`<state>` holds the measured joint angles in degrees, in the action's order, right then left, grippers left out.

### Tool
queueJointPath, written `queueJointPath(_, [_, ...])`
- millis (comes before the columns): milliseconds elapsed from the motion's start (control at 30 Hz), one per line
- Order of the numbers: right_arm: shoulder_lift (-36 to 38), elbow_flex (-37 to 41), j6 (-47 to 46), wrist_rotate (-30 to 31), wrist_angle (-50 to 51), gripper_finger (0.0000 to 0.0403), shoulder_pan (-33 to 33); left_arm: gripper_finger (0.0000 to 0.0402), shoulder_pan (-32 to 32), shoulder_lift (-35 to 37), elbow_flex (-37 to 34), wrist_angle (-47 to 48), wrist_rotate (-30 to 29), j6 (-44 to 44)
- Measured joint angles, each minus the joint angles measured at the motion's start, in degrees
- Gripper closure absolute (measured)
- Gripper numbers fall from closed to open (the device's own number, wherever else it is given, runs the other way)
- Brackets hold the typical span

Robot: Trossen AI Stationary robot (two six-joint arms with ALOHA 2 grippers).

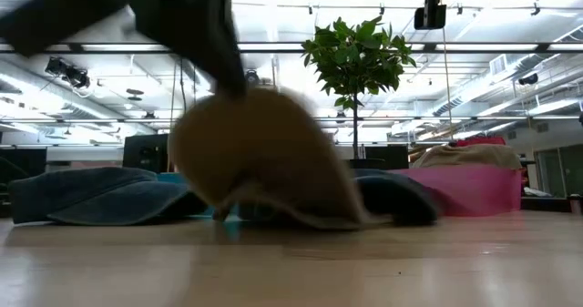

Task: Pick & Place hat
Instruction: Put the brown cap into the red bin

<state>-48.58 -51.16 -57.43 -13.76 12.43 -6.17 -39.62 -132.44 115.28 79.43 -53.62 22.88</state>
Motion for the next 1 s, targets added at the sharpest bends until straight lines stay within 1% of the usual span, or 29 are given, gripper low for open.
queueJointPath(200, [0.0, 0.0, 0.0, 0.0, 0.0, 0.0395, 0.0, 0.0396, -3.8, 0.0, 12.8, 10.5, -4.9, 1.9])
queueJointPath(333, [0.0, 0.0, 0.3, -0.5, -0.4, 0.0395, 0.0, 0.0396, -6.6, 0.2, 19.7, 10.3, -7.2, -5.6])
queueJointPath(400, [0.0, 0.0, 0.5, -3.0, -1.4, 0.0395, 0.0, 0.0396, -7.7, 2.1, 19.1, 9.2, -9.2, -9.5])
queueJointPath(500, [0.0, 0.0, 0.1, -7.8, -4.1, 0.0392, 0.0, 0.0396, -9.2, 3.9, 19.0, 10.5, -9.7, -12.8])
queueJointPath(567, [0.0, 0.0, -1.1, -10.3, -6.6, 0.0387, 0.0, 0.0396, -9.8, 4.9, 19.0, 10.6, -9.9, -15.7])
queueJointPath(633, [0.0, 0.0, -2.2, -12.1, -8.9, 0.0383, 0.0, 0.0396, -10.3, 5.7, 19.0, 10.6, -11.3, -19.2])
queueJointPath(767, [0.0, 0.0, -5.1, -12.8, -9.8, 0.0372, 0.0, 0.0397, -10.5, 6.9, 19.0, 10.5, -14.6, -26.2])
queueJointPath(867, [-0.1, 0.0, -6.7, -13.5, -9.9, 0.0358, 0.6, 0.0397, -9.7, 8.2, 19.0, 10.5, -18.6, -29.7])
queueJointPath(1000, [-0.4, 0.0, -8.9, -14.4, -9.9, 0.0324, 2.4, 0.0397, -7.7, 9.8, 19.0, 10.5, -23.9, -33.0])
